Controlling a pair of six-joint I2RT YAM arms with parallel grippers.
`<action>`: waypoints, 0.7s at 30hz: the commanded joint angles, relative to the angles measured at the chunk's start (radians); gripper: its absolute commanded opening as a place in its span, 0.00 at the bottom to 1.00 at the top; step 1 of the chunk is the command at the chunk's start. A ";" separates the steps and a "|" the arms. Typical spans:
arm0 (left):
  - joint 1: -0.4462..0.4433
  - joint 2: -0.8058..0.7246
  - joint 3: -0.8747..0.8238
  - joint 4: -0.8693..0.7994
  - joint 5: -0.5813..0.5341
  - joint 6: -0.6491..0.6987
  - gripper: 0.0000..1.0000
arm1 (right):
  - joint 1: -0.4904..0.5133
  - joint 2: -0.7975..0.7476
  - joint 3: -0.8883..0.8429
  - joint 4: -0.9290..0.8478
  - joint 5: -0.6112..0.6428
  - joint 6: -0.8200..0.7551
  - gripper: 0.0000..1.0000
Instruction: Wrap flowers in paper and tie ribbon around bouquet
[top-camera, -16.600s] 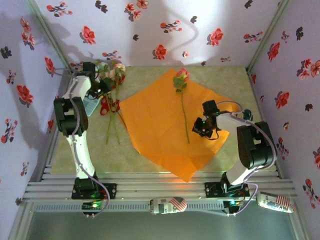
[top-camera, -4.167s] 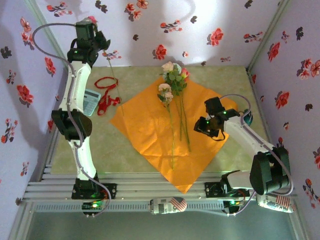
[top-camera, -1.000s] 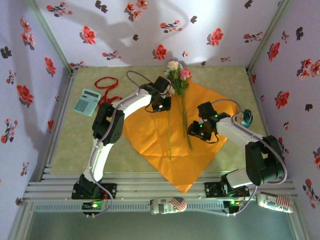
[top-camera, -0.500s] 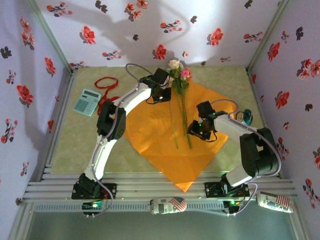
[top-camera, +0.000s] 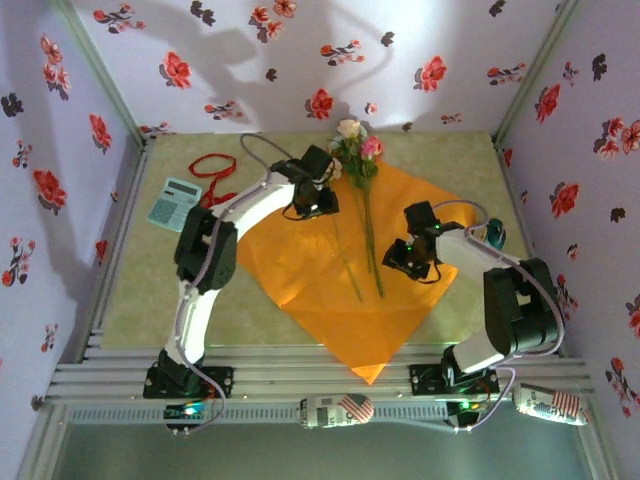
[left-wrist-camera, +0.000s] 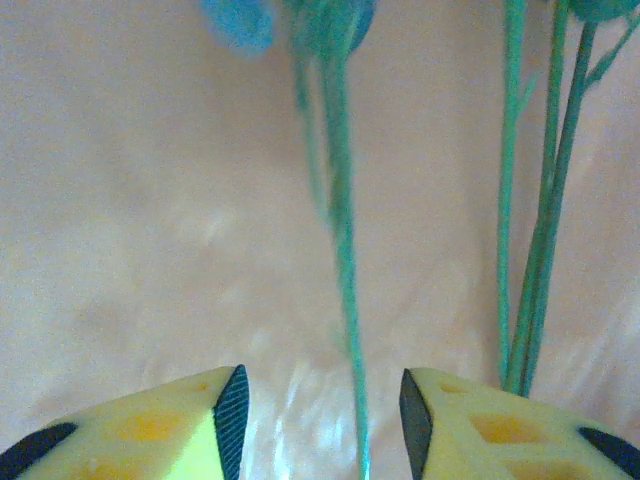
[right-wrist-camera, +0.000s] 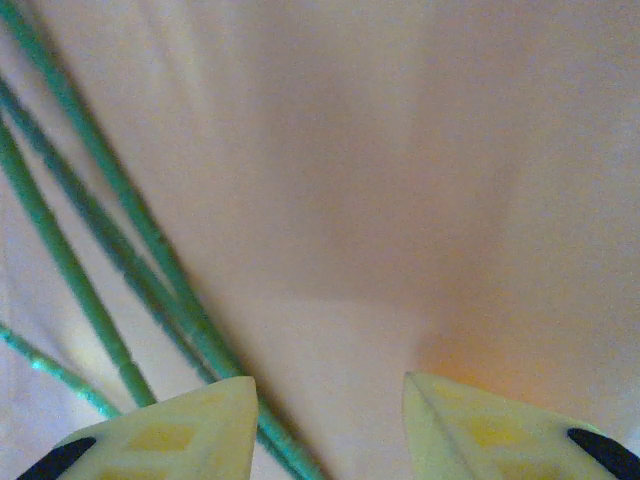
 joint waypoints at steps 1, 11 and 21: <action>0.006 -0.060 -0.189 0.119 0.092 -0.167 0.35 | -0.026 0.048 0.041 -0.011 0.009 -0.006 0.43; 0.149 0.001 -0.374 0.311 0.103 -0.323 0.17 | -0.030 0.246 0.110 0.053 -0.010 -0.007 0.41; 0.303 0.102 -0.248 0.276 0.132 -0.235 0.17 | -0.016 0.397 0.234 0.094 -0.050 0.030 0.40</action>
